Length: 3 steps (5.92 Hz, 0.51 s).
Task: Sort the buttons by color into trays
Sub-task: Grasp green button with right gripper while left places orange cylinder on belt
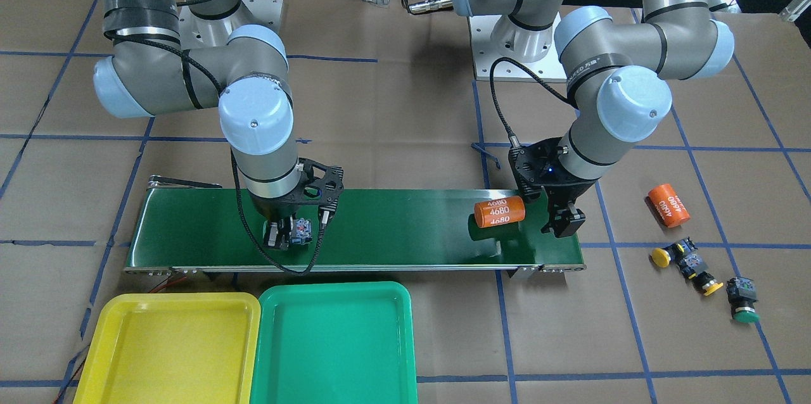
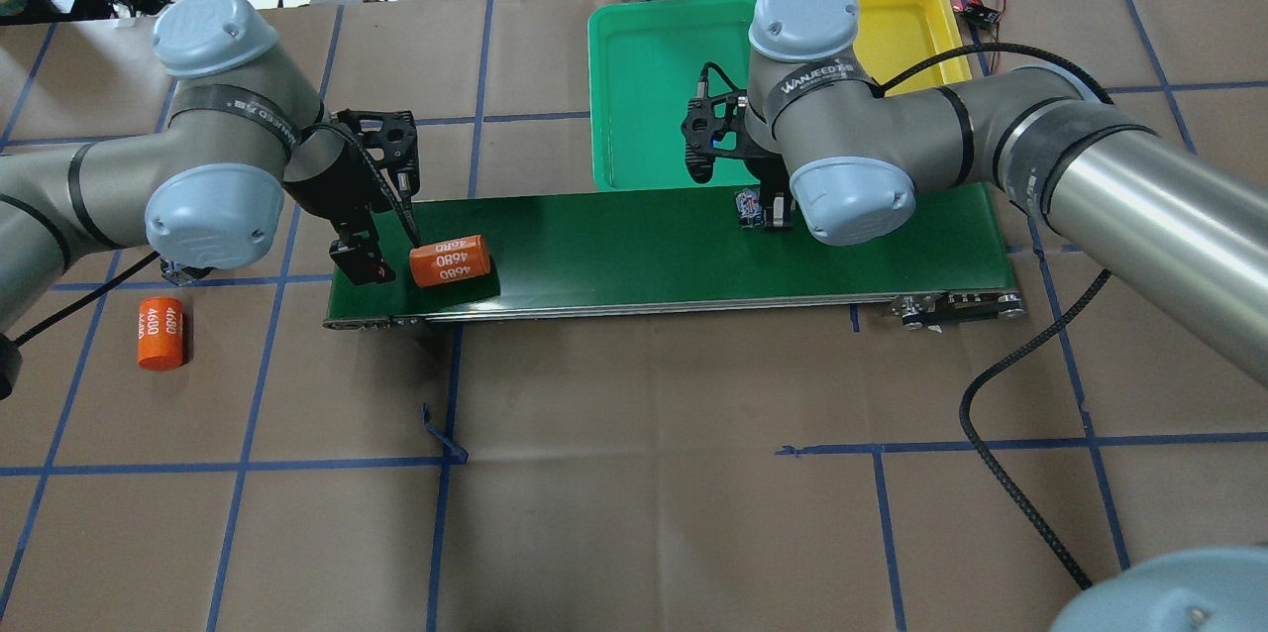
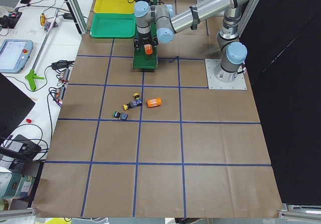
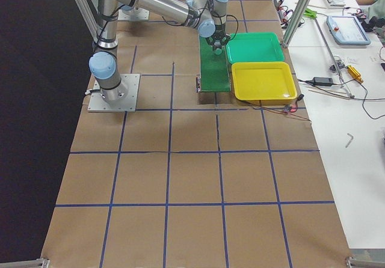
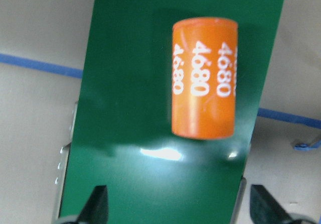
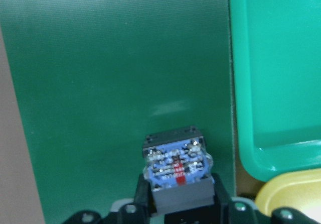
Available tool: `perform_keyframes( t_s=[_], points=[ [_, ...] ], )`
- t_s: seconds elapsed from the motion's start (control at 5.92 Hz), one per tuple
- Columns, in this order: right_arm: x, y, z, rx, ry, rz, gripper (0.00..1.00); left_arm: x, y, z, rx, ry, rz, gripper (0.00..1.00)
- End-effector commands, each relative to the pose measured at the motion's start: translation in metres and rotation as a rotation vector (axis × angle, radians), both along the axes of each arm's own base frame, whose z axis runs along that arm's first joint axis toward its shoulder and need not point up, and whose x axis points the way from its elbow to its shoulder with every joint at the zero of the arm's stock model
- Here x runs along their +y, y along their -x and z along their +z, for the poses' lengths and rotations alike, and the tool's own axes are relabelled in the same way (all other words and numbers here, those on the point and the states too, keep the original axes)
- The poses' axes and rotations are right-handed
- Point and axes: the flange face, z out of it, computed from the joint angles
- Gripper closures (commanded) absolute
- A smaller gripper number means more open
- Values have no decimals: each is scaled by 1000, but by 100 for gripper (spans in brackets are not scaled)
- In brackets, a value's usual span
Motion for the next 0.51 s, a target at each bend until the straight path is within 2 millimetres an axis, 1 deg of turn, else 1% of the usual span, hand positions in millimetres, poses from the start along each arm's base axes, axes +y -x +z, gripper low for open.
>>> perform_keyframes(
  t_s=[0.0, 0.17, 0.34],
  points=[
    [-26, 3, 46, -20, 109, 7, 92, 6, -69, 21, -8, 17, 169, 1],
    [-58, -7, 37, -31, 118, 8, 91, 14, -125, 20, -8, 17, 294, 1],
    [-95, -25, 19, -85, 141, 21, 90, 21, -171, 20, -9, 23, 413, 1]
  ],
)
